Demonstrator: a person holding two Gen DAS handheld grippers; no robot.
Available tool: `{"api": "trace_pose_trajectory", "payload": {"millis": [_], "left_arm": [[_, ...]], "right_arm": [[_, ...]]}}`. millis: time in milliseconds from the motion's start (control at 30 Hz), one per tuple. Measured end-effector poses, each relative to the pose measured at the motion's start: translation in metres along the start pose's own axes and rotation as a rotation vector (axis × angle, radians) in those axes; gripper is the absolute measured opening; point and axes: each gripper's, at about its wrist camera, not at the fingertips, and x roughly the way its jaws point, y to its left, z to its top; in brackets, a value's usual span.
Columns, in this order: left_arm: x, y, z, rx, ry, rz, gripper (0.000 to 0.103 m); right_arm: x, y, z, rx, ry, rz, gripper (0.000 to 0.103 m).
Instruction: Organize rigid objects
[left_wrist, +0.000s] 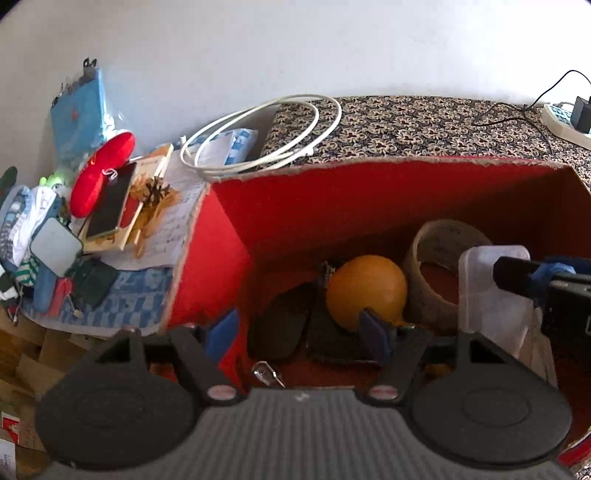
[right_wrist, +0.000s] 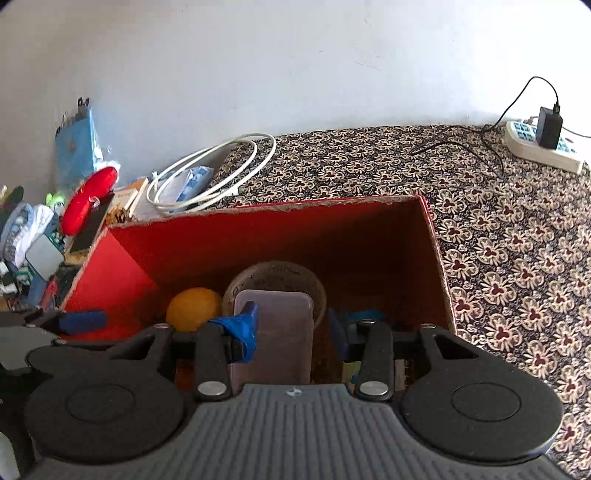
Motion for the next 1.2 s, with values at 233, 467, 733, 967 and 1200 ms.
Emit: {"api": "trace_pose_trajectory", "payload": {"millis": [233, 467, 733, 967, 1200], "left_arm": [[0.002, -0.001, 0.002, 0.01, 0.002, -0.004, 0.071], [0.002, -0.003, 0.001, 0.019, -0.001, 0.003, 0.071], [0.002, 0.0, 0.001, 0.007, 0.004, -0.013, 0.071], [0.002, 0.0, 0.0, 0.017, 0.001, -0.023, 0.071], [0.001, 0.001, -0.001, 0.014, -0.004, -0.031, 0.071]], "right_arm": [[0.002, -0.001, -0.004, 0.01, -0.036, 0.015, 0.026], [0.007, 0.004, 0.002, -0.02, -0.032, -0.013, 0.026], [0.015, -0.004, 0.002, 0.004, -0.013, 0.039, 0.026], [0.012, -0.011, -0.001, 0.076, -0.035, 0.075, 0.026], [0.01, -0.006, -0.002, 0.026, -0.065, 0.051, 0.026]]}}
